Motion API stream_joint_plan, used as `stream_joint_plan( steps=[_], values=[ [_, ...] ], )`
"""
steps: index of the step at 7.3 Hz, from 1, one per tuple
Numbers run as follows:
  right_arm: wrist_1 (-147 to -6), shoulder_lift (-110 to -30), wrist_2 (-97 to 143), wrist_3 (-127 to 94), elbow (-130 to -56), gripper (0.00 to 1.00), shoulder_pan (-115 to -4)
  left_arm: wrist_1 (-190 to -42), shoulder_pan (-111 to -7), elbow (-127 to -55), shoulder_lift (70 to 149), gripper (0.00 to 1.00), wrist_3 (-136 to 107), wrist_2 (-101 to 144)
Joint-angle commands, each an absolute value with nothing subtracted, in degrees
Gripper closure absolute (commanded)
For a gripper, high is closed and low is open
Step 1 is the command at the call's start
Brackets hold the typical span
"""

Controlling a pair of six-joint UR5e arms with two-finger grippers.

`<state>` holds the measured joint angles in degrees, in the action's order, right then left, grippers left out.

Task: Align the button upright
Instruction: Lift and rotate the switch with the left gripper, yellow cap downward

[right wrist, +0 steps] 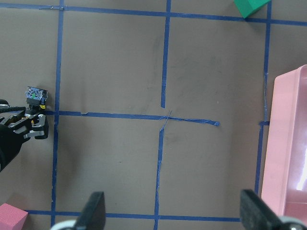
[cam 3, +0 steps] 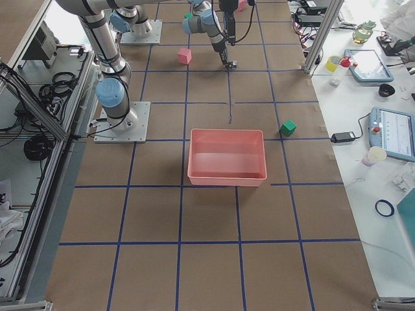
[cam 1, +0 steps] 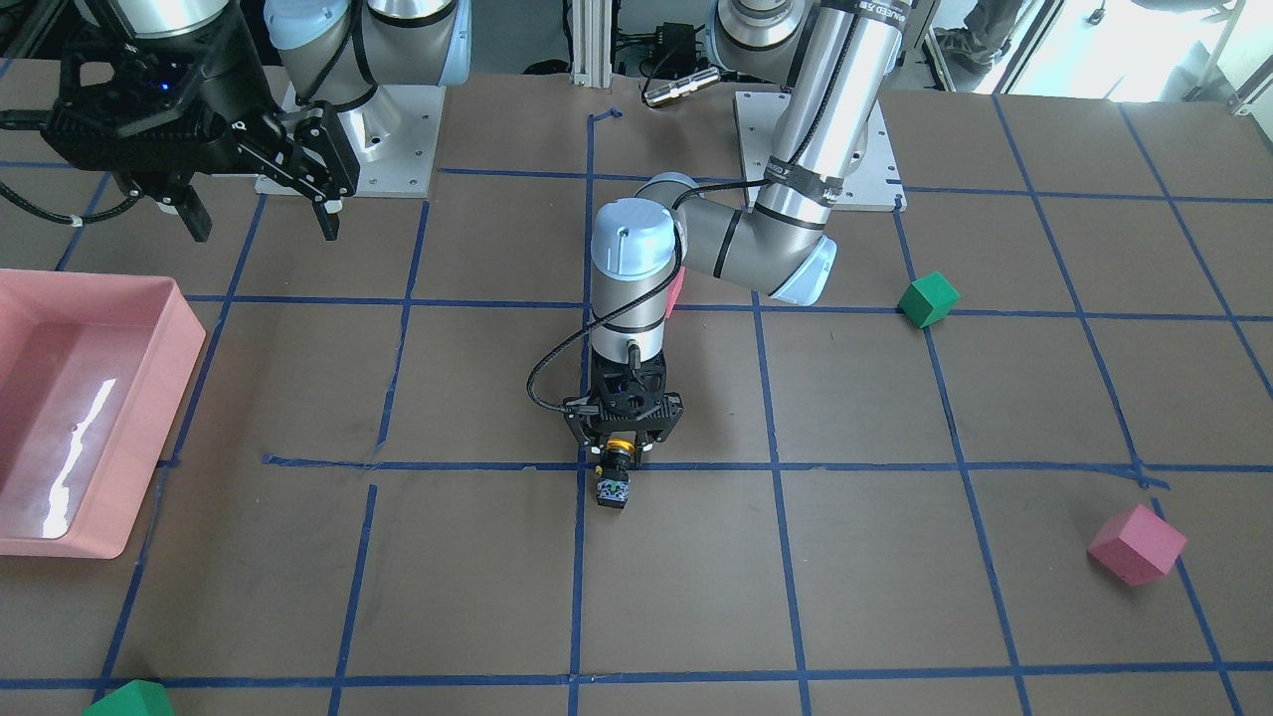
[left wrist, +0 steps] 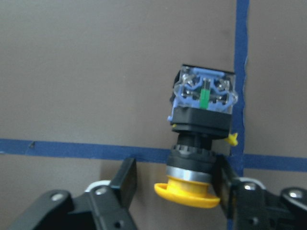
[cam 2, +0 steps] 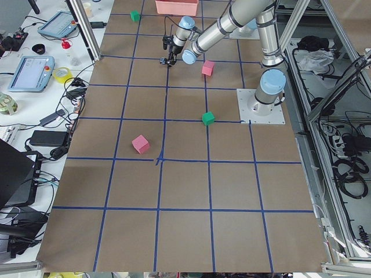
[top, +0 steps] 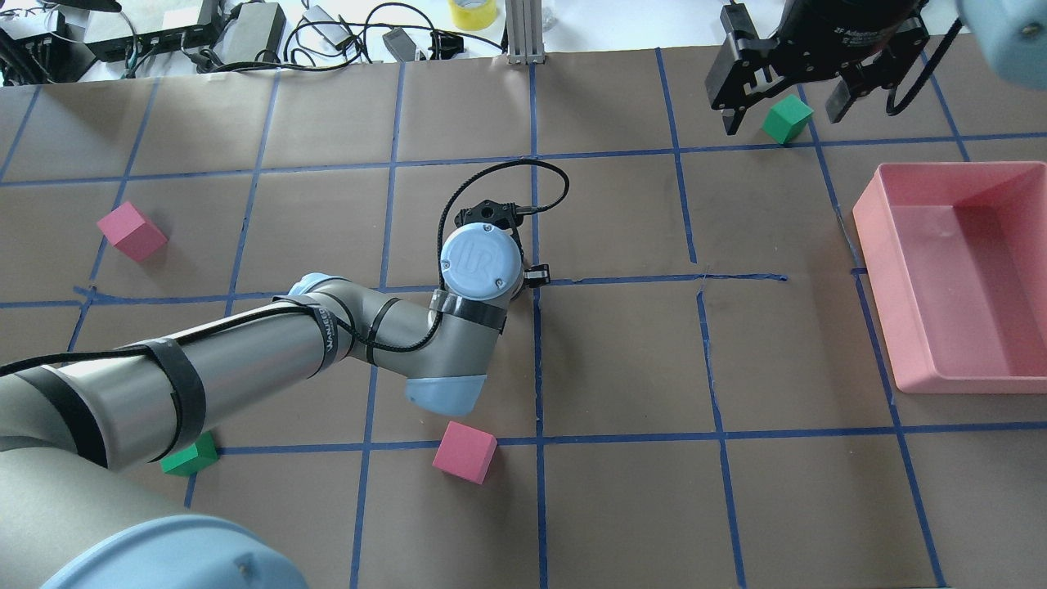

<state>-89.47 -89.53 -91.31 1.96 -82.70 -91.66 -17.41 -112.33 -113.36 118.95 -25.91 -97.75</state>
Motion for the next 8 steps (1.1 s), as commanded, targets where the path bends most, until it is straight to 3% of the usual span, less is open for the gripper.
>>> stream_joint_plan(
  steps=[1,3,6,8],
  values=[
    [-89.21,-89.47,-91.14,2.02,-82.79,0.0,-91.58,-17.84,-112.32,-112.77,117.95,1.0,-24.79,-98.09],
    [-89.47,-89.56,-90.88,2.02,-82.88,0.0,-91.58,-23.15,-112.06,-108.48,116.82,1.0,-23.56,-98.61],
    [-89.65,-89.47,-90.88,2.02,-82.79,0.0,-91.32,-54.84,-109.0,-94.69,113.82,1.0,-41.33,-93.32],
    [-89.74,-89.38,-91.05,2.11,-82.88,0.0,-91.32,-59.48,-104.79,-93.96,114.43,1.0,-55.73,-78.92]
  ],
)
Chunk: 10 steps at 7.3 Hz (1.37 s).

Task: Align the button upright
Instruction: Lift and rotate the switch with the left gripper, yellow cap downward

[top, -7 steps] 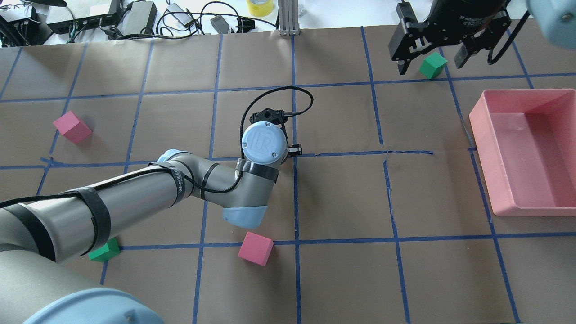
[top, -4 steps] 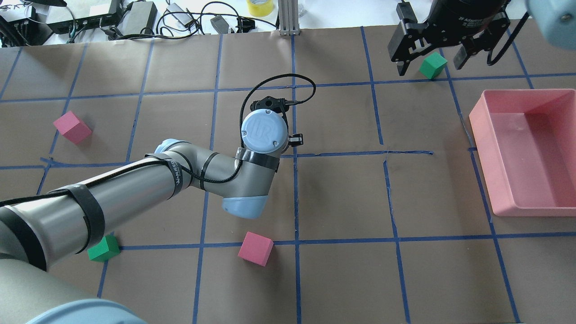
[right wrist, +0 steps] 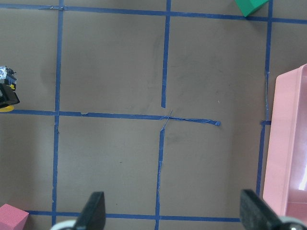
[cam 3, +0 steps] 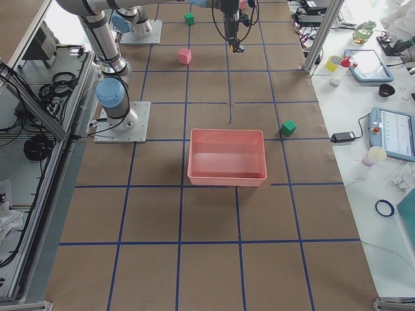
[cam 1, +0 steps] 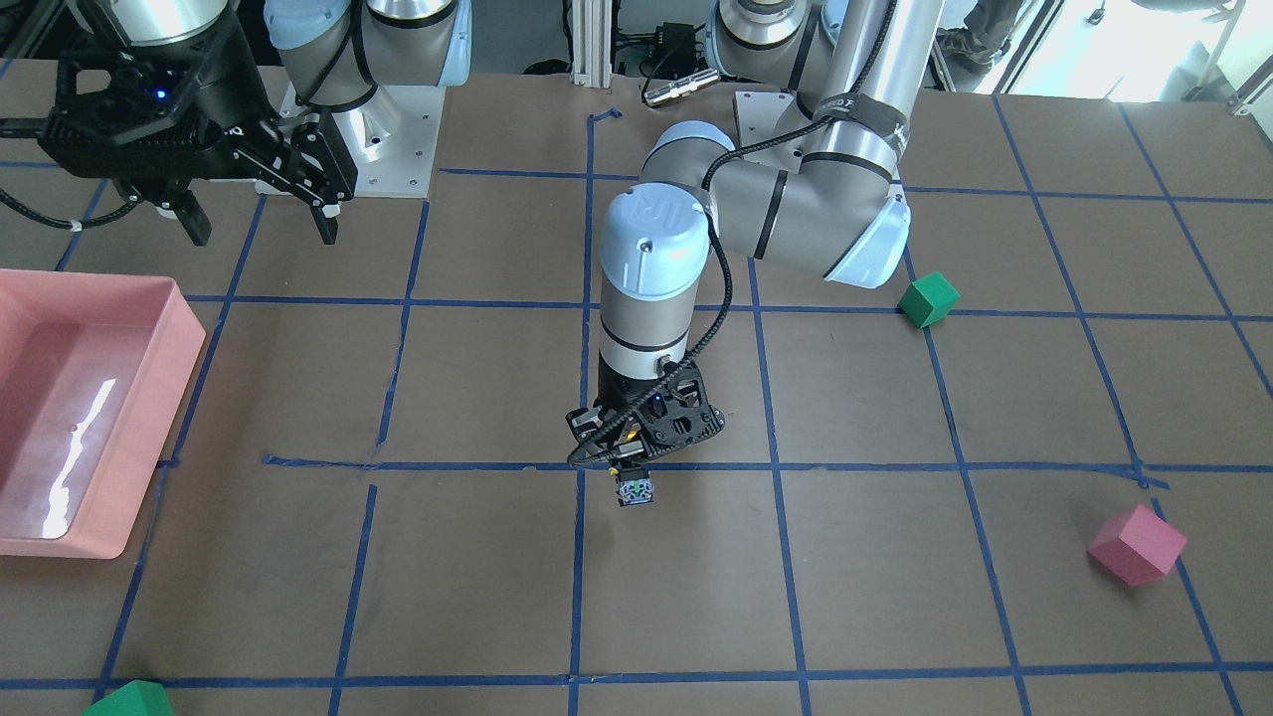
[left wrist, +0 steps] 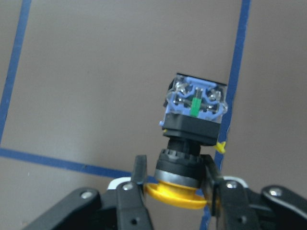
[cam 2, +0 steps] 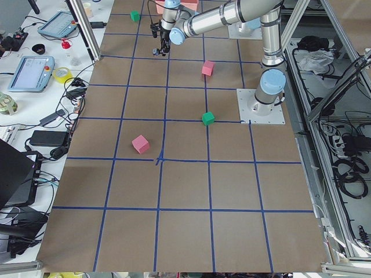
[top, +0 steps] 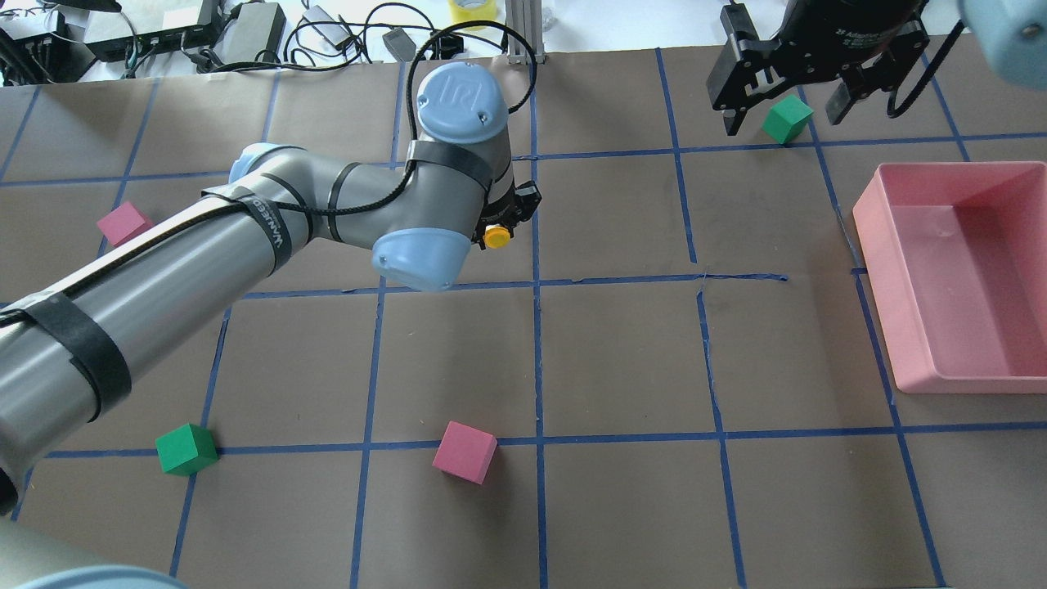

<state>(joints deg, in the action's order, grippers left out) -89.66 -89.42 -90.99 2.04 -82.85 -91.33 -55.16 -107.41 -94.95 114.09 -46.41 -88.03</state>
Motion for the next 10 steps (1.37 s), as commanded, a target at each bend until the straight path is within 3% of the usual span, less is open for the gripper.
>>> stream_joint_plan(
  steps=[1,4,10],
  values=[
    [-89.65,-89.38,-91.05,2.11,-82.88,0.0,-91.32,-59.68,-102.33,-94.3,115.48,1.0,-64.68,-68.48],
    [-89.74,-89.38,-91.05,2.72,-82.88,0.0,-91.32,-60.99,-96.25,-94.48,118.82,1.0,-78.19,-47.86],
    [-89.74,-89.38,-90.88,2.37,-82.88,0.0,-91.41,-61.0,-94.92,-96.24,123.39,1.0,-80.07,-40.87]
  ],
)
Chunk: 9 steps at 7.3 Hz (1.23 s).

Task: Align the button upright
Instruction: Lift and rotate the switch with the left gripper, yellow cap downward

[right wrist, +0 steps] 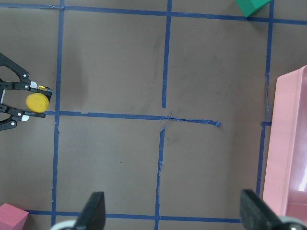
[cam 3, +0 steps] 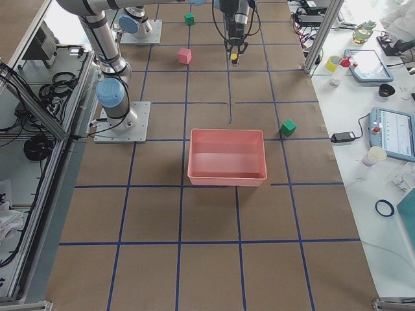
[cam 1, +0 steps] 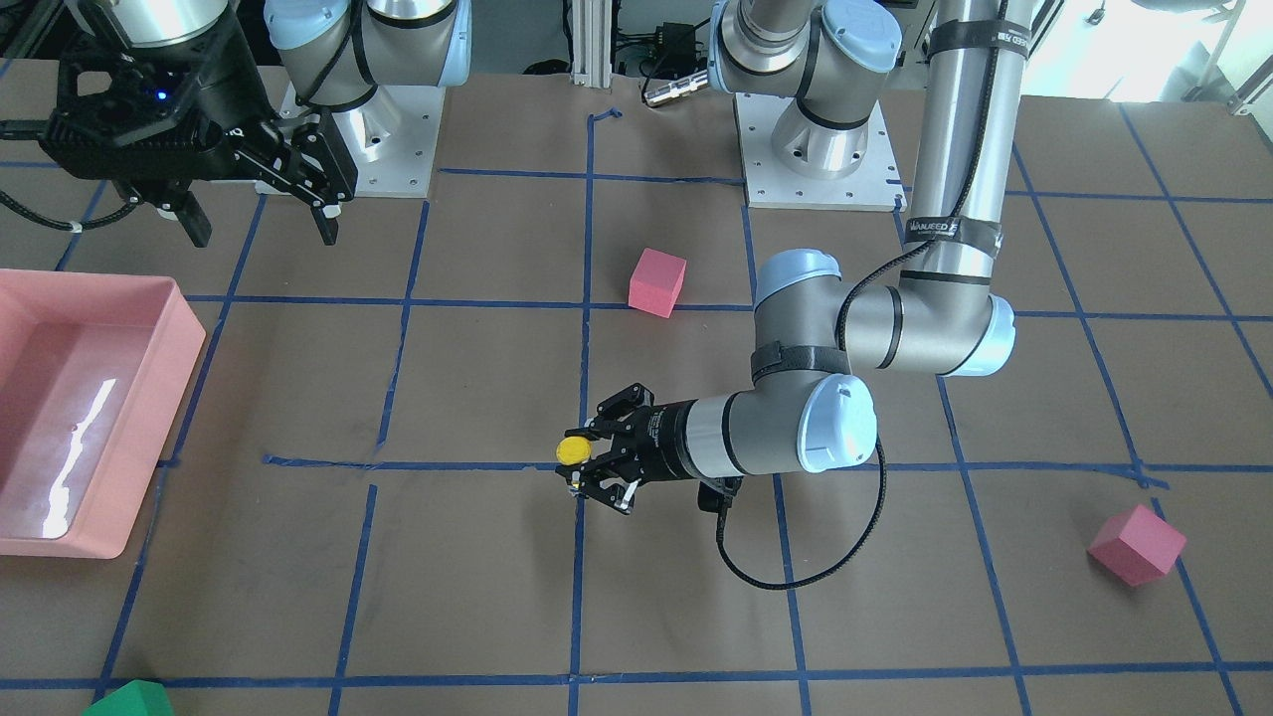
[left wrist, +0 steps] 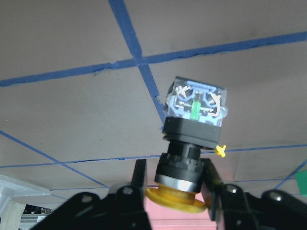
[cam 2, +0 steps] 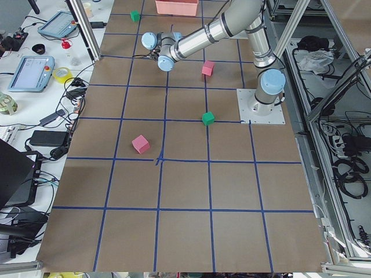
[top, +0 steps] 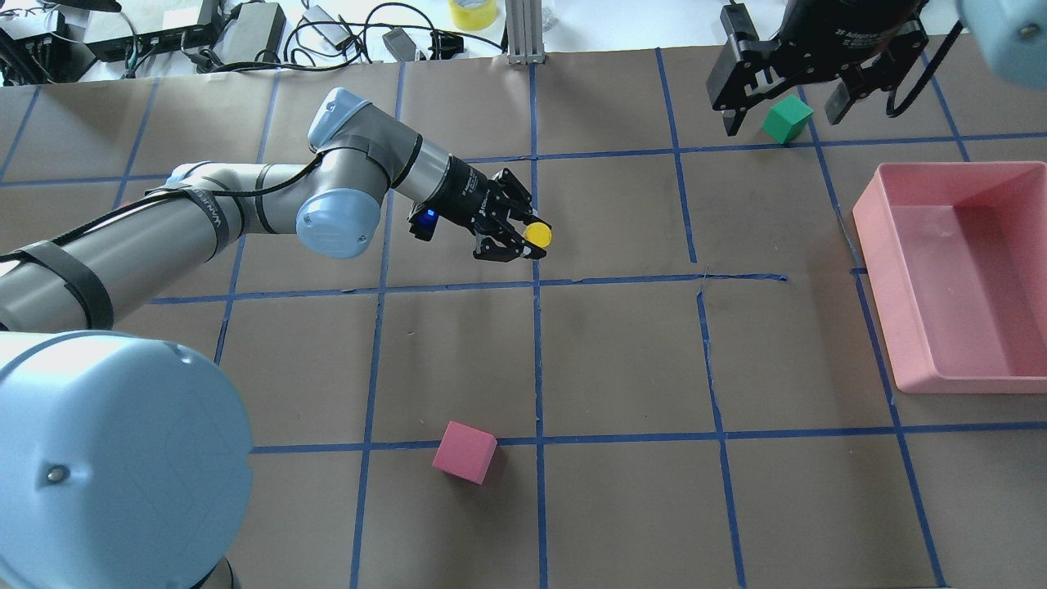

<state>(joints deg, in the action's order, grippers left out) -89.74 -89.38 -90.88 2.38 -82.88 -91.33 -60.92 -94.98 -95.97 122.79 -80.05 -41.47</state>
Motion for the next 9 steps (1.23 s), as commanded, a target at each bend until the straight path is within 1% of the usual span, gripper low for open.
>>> stream_joint_plan(
  steps=[1,5,6,7,8,9],
  values=[
    [-89.74,-89.38,-90.79,2.29,-82.88,0.0,-91.41,-61.78,-94.92,-96.33,123.49,1.0,-80.24,-41.39],
    [-89.74,-89.38,-90.7,2.29,-82.97,0.0,-91.41,-62.23,-94.92,-96.06,124.36,1.0,-80.59,-41.66],
    [-89.74,-89.3,-90.79,2.29,-82.97,0.0,-91.41,-62.31,-94.83,-95.37,124.1,0.68,-80.6,-41.66],
    [-89.74,-89.38,-90.79,2.2,-82.97,0.0,-91.41,-62.31,-94.83,-95.36,124.19,0.58,-80.6,-41.66],
    [-89.74,-89.38,-90.79,2.2,-83.06,0.0,-91.41,-62.23,-94.83,-95.27,124.02,0.28,-80.25,-41.83],
    [-89.74,-89.3,-90.7,2.11,-83.06,0.0,-91.41,-62.23,-94.83,-95.62,123.58,0.26,-80.16,-43.75]
  ],
)
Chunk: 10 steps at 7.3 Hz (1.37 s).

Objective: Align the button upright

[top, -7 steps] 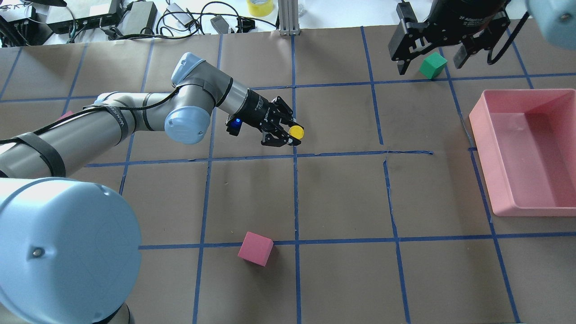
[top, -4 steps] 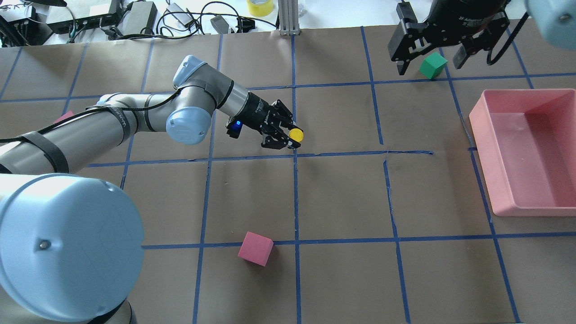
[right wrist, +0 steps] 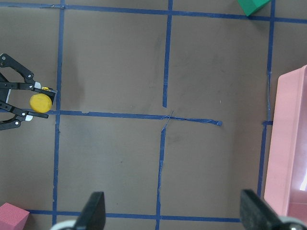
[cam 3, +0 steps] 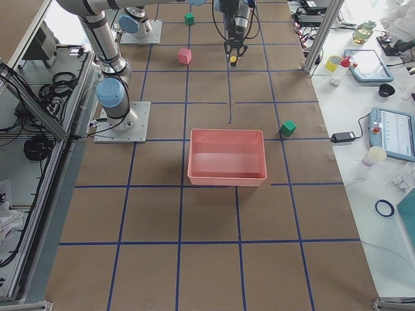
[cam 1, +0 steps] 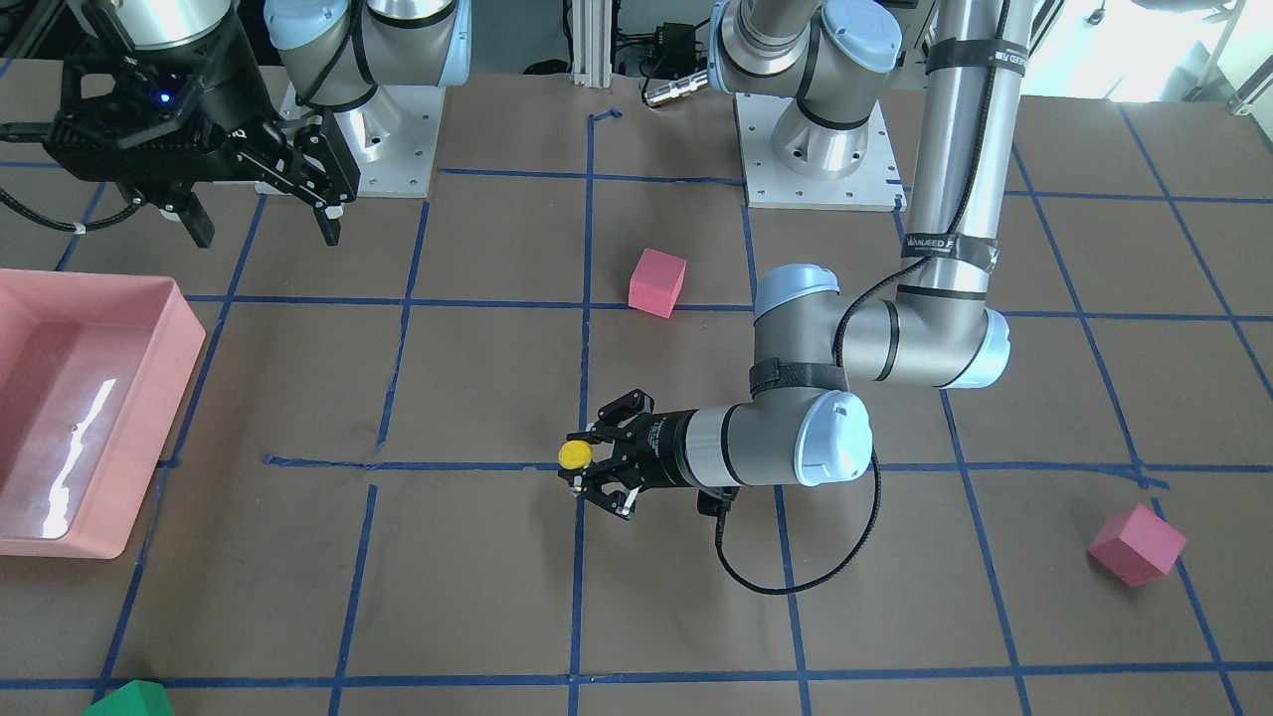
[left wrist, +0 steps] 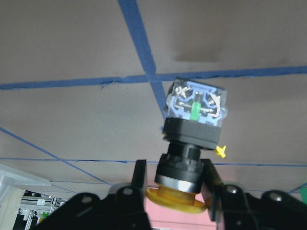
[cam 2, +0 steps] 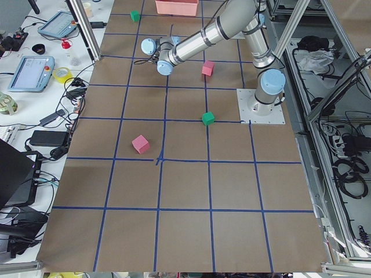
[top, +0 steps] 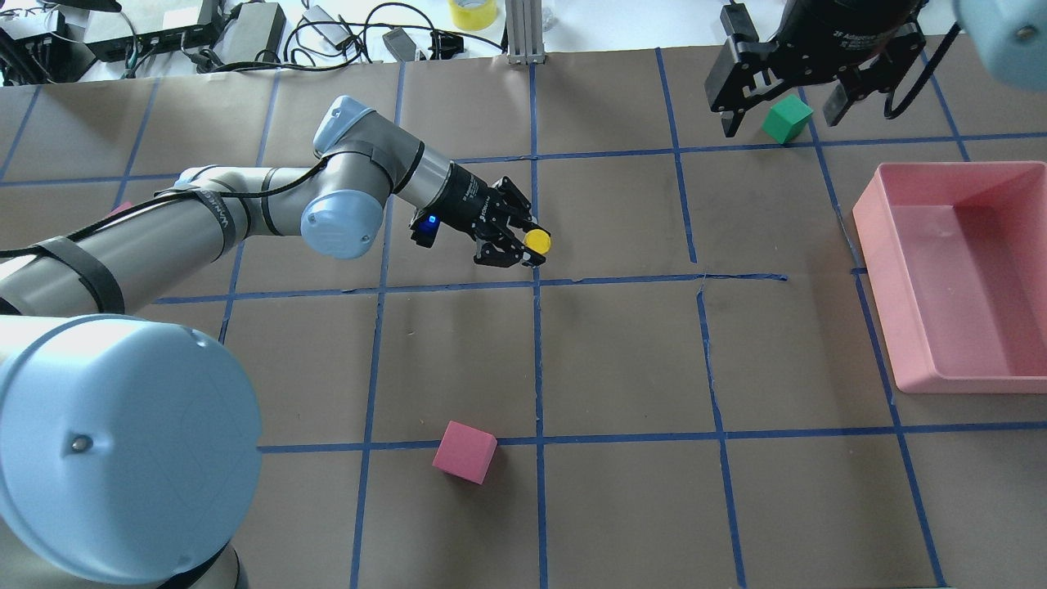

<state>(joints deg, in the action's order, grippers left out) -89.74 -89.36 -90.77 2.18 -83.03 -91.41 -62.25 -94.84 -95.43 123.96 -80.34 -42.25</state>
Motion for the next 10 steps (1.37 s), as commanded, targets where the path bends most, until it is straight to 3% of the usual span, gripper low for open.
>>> stream_joint_plan(
  steps=[1,4,10],
  values=[
    [-89.74,-89.3,-90.7,2.11,-83.06,0.0,-91.41,-62.31,-94.83,-95.36,122.7,0.2,-80.07,-43.86],
    [-89.74,-89.38,-90.7,2.11,-83.06,0.0,-91.41,-61.27,-95.01,-94.75,119.55,0.0,-78.93,-53.57],
    [-89.74,-89.3,-90.7,2.11,-83.14,0.0,-91.41,-66.86,-95.19,-90.54,101.9,0.0,-56.33,-70.1]
  ],
)
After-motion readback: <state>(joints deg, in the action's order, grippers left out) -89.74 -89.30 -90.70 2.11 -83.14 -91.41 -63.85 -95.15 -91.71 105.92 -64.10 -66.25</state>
